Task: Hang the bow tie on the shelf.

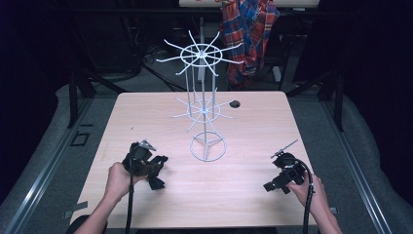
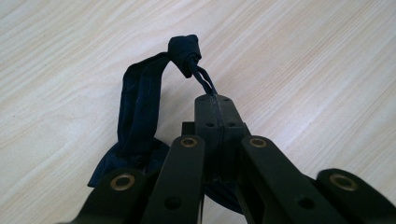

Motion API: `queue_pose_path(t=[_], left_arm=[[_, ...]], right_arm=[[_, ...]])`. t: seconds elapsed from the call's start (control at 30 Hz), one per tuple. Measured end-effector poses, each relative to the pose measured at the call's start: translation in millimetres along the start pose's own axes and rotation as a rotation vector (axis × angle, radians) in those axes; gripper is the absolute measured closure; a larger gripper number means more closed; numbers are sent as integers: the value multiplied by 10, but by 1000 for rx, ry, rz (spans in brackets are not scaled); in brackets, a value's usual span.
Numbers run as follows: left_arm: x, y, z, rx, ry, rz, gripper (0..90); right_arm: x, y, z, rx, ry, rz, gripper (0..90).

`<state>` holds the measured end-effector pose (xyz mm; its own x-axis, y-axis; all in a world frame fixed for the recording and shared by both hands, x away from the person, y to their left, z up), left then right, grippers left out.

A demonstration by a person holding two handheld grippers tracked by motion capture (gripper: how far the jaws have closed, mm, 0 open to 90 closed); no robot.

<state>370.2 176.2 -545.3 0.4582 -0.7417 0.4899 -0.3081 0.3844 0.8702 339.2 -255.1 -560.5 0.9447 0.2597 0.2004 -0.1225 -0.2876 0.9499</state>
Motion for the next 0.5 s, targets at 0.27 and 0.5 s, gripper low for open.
queue_pose_path(t=[0.27,0.5], left_arm=[[16,88,-12,0,14,49,900],[39,174,-52,17,42,105,900]], right_arm=[[0,0,0,1,1,0,137],[0,-2,1,1,0,0,137]])
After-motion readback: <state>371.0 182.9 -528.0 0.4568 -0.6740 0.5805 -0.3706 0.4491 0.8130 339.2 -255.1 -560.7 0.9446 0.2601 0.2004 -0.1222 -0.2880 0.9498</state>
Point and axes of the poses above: each handheld gripper's, and its own axes: y roughly backward along the jaws, x roughly out of its top, z roughly to its right, the point moved 5 cm from there along -y, roughly forward along the jaws, and after that the axes turned 15 degrees about -y, right-handed, at the moved point
